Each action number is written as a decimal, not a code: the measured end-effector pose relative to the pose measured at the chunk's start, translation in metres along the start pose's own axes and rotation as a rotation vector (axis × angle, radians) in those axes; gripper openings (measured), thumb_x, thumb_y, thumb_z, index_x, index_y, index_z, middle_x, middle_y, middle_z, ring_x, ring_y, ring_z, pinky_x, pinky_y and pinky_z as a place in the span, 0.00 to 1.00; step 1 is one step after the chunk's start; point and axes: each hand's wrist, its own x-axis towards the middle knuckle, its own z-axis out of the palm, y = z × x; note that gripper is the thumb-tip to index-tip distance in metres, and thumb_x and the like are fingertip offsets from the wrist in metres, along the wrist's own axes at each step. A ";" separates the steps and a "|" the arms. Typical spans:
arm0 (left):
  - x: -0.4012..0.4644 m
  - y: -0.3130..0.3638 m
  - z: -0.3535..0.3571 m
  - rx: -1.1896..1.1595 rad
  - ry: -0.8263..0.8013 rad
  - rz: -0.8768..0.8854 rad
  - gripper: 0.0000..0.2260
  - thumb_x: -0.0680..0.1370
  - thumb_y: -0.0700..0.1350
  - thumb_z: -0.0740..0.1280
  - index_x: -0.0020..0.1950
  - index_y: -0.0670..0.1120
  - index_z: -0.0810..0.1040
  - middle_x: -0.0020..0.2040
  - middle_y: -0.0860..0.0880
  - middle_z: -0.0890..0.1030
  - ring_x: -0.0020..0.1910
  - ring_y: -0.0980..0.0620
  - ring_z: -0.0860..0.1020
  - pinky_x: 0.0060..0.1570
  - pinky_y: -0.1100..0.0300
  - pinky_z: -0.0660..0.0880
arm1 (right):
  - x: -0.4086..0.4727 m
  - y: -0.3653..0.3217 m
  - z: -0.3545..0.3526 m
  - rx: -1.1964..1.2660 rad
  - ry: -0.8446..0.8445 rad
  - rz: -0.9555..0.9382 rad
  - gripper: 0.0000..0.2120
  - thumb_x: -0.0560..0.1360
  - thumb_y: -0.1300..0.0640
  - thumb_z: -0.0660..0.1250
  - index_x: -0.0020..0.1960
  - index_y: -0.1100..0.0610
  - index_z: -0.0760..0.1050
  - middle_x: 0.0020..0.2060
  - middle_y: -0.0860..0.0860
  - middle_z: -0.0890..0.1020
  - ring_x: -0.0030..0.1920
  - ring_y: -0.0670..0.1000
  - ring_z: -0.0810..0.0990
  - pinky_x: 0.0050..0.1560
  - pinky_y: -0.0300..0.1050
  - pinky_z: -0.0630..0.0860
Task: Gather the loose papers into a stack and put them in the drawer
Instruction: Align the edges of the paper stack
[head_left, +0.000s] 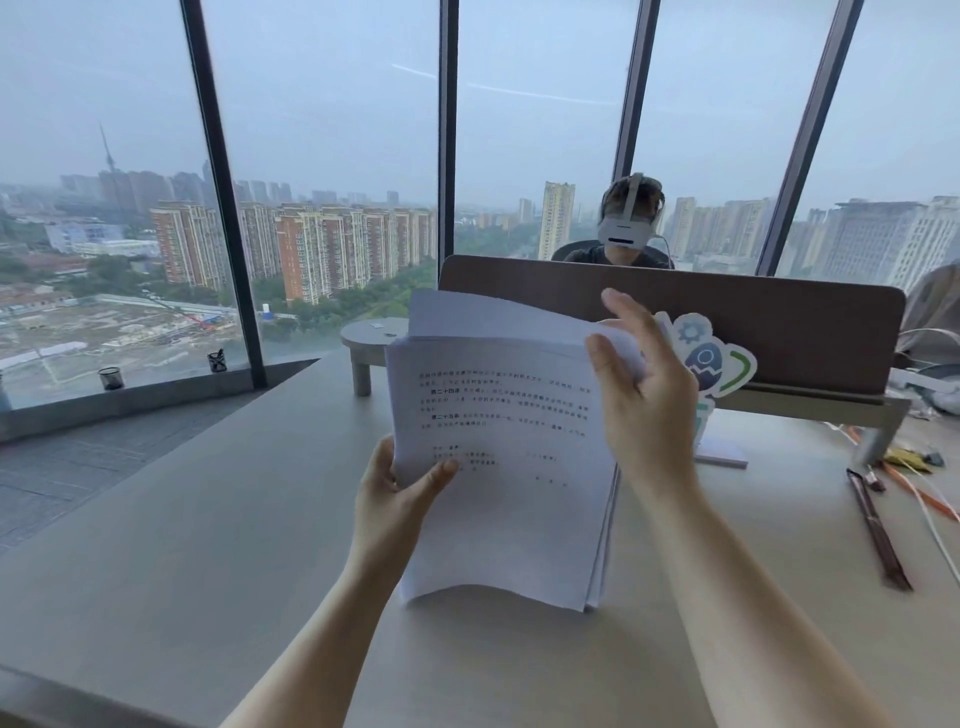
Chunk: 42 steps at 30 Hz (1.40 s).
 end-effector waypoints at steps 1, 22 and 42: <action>0.000 0.001 -0.001 -0.005 -0.002 0.016 0.15 0.69 0.42 0.77 0.53 0.47 0.78 0.47 0.49 0.86 0.48 0.50 0.84 0.44 0.58 0.80 | 0.004 -0.001 -0.001 -0.017 -0.054 -0.014 0.13 0.80 0.54 0.64 0.61 0.55 0.80 0.51 0.43 0.82 0.51 0.33 0.78 0.50 0.26 0.71; -0.004 0.007 0.007 -0.023 0.014 -0.056 0.03 0.71 0.41 0.74 0.43 0.48 0.84 0.39 0.52 0.86 0.41 0.51 0.82 0.43 0.54 0.79 | -0.070 0.042 -0.002 0.285 -0.249 0.595 0.16 0.73 0.64 0.73 0.35 0.44 0.85 0.33 0.41 0.86 0.40 0.46 0.82 0.39 0.36 0.78; -0.010 -0.013 -0.007 0.086 0.011 -0.094 0.11 0.66 0.45 0.77 0.47 0.50 0.82 0.40 0.55 0.87 0.41 0.55 0.84 0.40 0.59 0.80 | -0.089 0.034 0.000 0.376 -0.278 0.647 0.11 0.75 0.67 0.68 0.48 0.53 0.84 0.41 0.46 0.88 0.44 0.47 0.86 0.45 0.41 0.82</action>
